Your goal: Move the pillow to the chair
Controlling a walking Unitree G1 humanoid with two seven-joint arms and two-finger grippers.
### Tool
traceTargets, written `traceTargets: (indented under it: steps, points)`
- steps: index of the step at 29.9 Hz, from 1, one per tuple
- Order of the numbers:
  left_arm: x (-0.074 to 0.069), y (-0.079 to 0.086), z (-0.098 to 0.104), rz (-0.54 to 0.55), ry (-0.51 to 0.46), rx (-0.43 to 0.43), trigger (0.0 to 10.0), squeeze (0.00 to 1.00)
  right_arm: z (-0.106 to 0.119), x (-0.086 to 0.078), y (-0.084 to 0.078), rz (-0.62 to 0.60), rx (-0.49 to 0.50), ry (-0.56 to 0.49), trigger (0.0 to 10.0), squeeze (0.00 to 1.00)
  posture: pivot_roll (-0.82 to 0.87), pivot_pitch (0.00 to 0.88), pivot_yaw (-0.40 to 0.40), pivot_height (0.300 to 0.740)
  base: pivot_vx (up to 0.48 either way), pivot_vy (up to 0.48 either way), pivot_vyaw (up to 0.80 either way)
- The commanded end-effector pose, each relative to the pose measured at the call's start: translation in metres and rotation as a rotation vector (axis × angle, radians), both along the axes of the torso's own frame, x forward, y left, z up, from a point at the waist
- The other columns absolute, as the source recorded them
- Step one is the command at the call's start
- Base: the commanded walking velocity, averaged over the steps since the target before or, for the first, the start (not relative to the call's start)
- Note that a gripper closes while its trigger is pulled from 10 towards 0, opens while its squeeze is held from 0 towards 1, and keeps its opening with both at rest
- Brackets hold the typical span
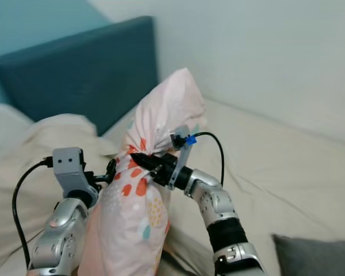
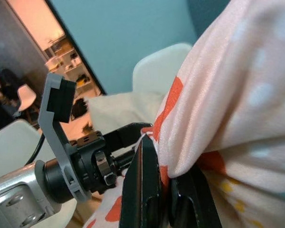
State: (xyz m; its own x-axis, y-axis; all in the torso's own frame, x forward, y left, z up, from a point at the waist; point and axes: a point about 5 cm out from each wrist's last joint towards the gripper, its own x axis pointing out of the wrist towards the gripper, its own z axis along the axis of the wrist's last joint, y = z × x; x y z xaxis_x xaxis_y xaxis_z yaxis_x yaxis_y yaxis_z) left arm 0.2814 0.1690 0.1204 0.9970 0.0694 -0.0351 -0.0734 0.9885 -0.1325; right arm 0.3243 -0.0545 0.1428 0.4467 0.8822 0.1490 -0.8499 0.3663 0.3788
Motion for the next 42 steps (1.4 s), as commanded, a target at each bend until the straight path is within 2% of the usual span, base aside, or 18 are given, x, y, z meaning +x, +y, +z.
traceTargets:
  steps: [1,42]
  points:
    - [-0.0005,-0.0033,-0.0027,-0.014,0.01,-0.004,10.0,0.0,0.016,0.0041,-0.0003,-0.011,0.059,-0.063,10.0,0.0,-0.02,0.0,-0.067,0.738,0.0,0.0,0.8]
    - [-0.0001,-0.0045,-0.0011,-0.011,-0.002,0.006,10.0,0.0,0.0215,0.0011,-0.0001,0.016,0.087,-0.105,10.0,0.0,-0.02,0.0,-0.071,0.738,0.0,0.0,0.8]
